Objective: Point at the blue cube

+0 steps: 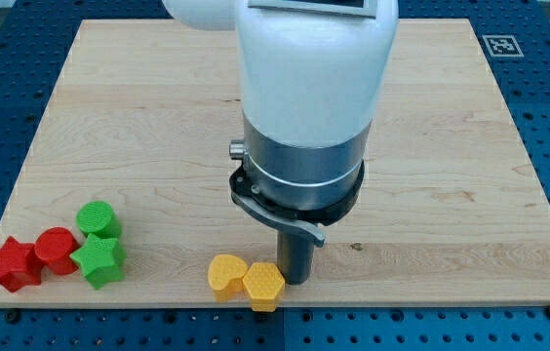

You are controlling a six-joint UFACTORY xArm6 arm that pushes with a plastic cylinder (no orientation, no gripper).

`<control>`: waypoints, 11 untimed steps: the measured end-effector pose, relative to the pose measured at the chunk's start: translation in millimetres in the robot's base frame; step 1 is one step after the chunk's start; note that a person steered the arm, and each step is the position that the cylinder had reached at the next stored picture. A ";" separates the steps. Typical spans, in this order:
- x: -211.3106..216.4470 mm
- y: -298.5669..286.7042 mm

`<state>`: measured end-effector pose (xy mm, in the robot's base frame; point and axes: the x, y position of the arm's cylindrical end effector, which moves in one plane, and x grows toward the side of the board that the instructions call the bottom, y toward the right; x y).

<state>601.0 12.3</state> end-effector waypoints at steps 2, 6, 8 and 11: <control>-86.2 8.0; -274.2 -28.7; -405.0 -43.0; -398.4 -19.3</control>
